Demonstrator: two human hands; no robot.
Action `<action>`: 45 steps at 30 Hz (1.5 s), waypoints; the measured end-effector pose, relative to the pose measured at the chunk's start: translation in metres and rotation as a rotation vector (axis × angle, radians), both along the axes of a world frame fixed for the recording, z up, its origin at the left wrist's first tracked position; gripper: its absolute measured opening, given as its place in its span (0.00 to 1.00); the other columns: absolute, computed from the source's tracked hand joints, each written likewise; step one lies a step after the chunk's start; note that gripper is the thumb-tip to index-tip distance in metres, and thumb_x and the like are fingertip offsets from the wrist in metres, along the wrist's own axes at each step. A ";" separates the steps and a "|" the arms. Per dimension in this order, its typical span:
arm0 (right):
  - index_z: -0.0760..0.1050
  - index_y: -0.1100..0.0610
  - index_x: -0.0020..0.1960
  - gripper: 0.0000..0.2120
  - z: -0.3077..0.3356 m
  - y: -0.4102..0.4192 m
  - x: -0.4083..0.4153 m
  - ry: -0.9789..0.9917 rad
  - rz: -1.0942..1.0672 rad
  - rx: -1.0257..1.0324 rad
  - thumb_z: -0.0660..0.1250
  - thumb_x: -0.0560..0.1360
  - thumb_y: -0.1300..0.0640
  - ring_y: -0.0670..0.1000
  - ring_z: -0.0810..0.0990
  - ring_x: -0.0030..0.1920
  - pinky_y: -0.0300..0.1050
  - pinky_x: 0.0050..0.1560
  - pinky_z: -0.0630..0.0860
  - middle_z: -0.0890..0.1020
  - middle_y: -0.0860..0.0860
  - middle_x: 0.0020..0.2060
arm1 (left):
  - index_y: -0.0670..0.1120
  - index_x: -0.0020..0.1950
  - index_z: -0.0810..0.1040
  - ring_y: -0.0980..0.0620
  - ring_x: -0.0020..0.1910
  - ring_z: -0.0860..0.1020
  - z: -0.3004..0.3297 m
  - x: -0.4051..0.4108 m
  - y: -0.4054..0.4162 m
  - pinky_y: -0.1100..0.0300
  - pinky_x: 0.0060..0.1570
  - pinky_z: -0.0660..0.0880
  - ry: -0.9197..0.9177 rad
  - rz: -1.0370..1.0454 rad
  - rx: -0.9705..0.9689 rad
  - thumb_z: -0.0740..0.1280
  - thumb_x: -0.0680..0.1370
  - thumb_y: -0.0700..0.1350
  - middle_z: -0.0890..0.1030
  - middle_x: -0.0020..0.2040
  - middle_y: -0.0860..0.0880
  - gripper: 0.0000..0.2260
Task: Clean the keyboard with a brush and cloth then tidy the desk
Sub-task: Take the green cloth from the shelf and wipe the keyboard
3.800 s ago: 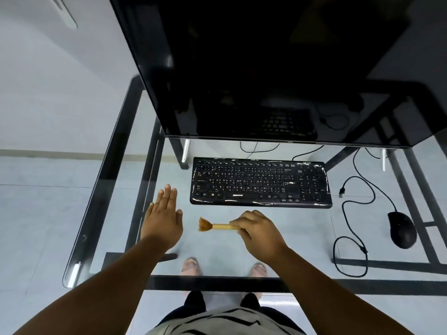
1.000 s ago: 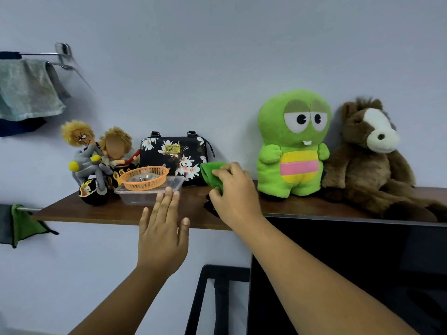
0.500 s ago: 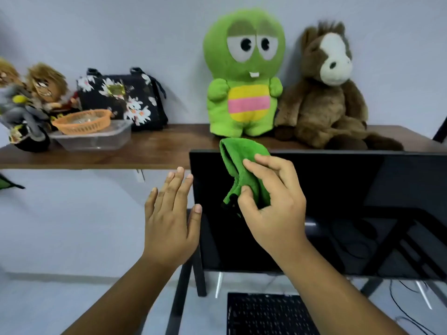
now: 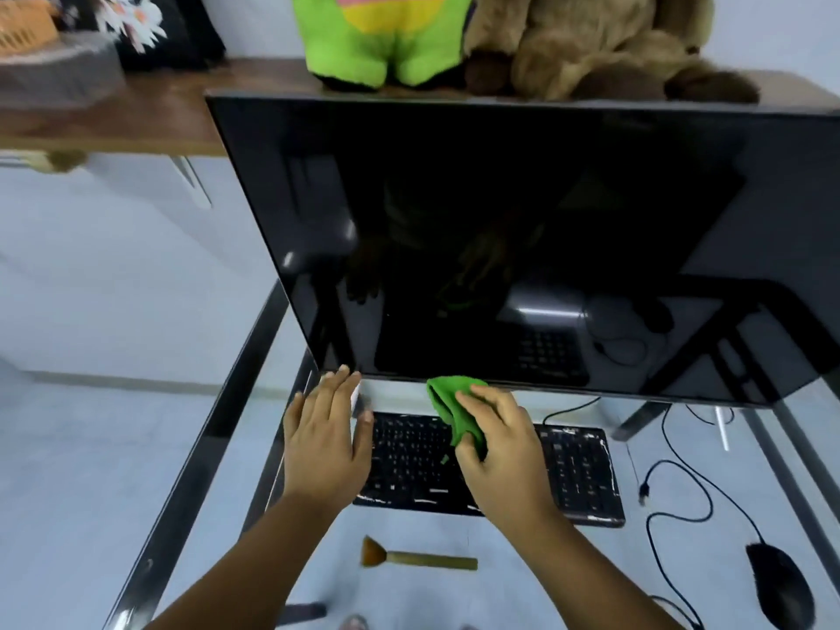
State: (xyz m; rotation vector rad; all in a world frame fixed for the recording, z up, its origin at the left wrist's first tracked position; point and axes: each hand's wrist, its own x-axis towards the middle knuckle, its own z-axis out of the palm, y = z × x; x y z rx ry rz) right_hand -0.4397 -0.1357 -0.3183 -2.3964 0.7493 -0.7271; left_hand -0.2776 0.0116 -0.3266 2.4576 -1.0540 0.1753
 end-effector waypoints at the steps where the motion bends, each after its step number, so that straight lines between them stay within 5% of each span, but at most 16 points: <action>1: 0.76 0.54 0.66 0.24 -0.012 -0.003 -0.002 0.063 0.007 0.018 0.67 0.70 0.63 0.53 0.74 0.59 0.44 0.64 0.72 0.73 0.45 0.64 | 0.49 0.72 0.67 0.51 0.73 0.64 -0.010 -0.001 0.002 0.48 0.73 0.55 0.038 0.016 0.052 0.49 0.80 0.56 0.69 0.73 0.52 0.24; 4: 0.75 0.54 0.67 0.25 -0.044 -0.010 -0.004 0.207 0.015 0.076 0.66 0.71 0.66 0.54 0.74 0.59 0.48 0.64 0.74 0.73 0.46 0.64 | 0.52 0.76 0.61 0.52 0.76 0.59 -0.039 -0.002 0.009 0.48 0.75 0.52 0.191 0.011 0.225 0.44 0.78 0.60 0.63 0.76 0.52 0.29; 10: 0.80 0.54 0.62 0.23 -0.074 -0.014 0.011 0.308 -0.029 0.129 0.67 0.69 0.67 0.56 0.75 0.54 0.52 0.57 0.78 0.78 0.48 0.57 | 0.54 0.78 0.53 0.52 0.78 0.53 -0.069 0.006 0.013 0.51 0.75 0.49 0.390 -0.037 0.366 0.52 0.82 0.56 0.55 0.79 0.52 0.25; 14: 0.78 0.51 0.63 0.21 -0.083 -0.008 0.010 0.396 -0.127 0.070 0.62 0.72 0.51 0.56 0.72 0.54 0.55 0.56 0.77 0.76 0.48 0.59 | 0.55 0.78 0.54 0.51 0.78 0.53 -0.074 0.014 0.010 0.50 0.75 0.51 0.429 -0.079 0.358 0.54 0.82 0.55 0.54 0.79 0.52 0.24; 18: 0.72 0.47 0.67 0.30 -0.088 0.001 0.010 0.608 -0.185 0.037 0.61 0.71 0.32 0.59 0.70 0.55 0.56 0.56 0.75 0.70 0.48 0.65 | 0.57 0.78 0.55 0.51 0.78 0.54 -0.083 0.018 0.012 0.50 0.74 0.54 0.469 -0.133 0.333 0.54 0.82 0.55 0.53 0.79 0.53 0.24; 21: 0.68 0.45 0.70 0.27 -0.090 0.000 0.015 0.672 -0.132 0.011 0.67 0.72 0.44 0.60 0.71 0.57 0.54 0.59 0.73 0.66 0.48 0.69 | 0.60 0.78 0.54 0.51 0.77 0.54 -0.088 0.022 0.012 0.51 0.73 0.55 0.472 -0.174 0.338 0.53 0.82 0.55 0.52 0.80 0.52 0.23; 26: 0.75 0.50 0.64 0.23 -0.088 -0.013 0.025 0.503 -0.184 0.069 0.66 0.71 0.63 0.58 0.77 0.52 0.50 0.60 0.74 0.73 0.48 0.62 | 0.62 0.77 0.53 0.50 0.77 0.55 -0.091 0.027 0.010 0.50 0.73 0.57 0.455 -0.225 0.401 0.51 0.82 0.57 0.50 0.80 0.51 0.23; 31: 0.75 0.48 0.66 0.22 -0.081 -0.013 0.053 0.581 -0.197 0.104 0.62 0.74 0.62 0.57 0.71 0.54 0.47 0.53 0.77 0.73 0.44 0.63 | 0.57 0.78 0.53 0.52 0.78 0.53 -0.093 0.032 0.012 0.50 0.73 0.59 0.426 -0.252 0.367 0.52 0.82 0.57 0.45 0.80 0.55 0.25; 36: 0.70 0.46 0.70 0.25 -0.080 0.007 0.078 0.620 0.049 0.065 0.61 0.75 0.62 0.55 0.67 0.58 0.48 0.57 0.77 0.70 0.40 0.67 | 0.54 0.79 0.48 0.55 0.77 0.53 -0.098 0.039 0.012 0.53 0.73 0.58 0.422 -0.271 0.378 0.51 0.82 0.58 0.47 0.79 0.58 0.27; 45: 0.72 0.48 0.68 0.23 -0.095 -0.007 0.082 0.631 -0.145 0.094 0.61 0.74 0.62 0.56 0.70 0.59 0.47 0.57 0.74 0.73 0.43 0.64 | 0.54 0.79 0.49 0.56 0.78 0.52 -0.101 0.053 0.017 0.53 0.75 0.55 0.408 -0.306 0.393 0.48 0.83 0.55 0.52 0.79 0.56 0.25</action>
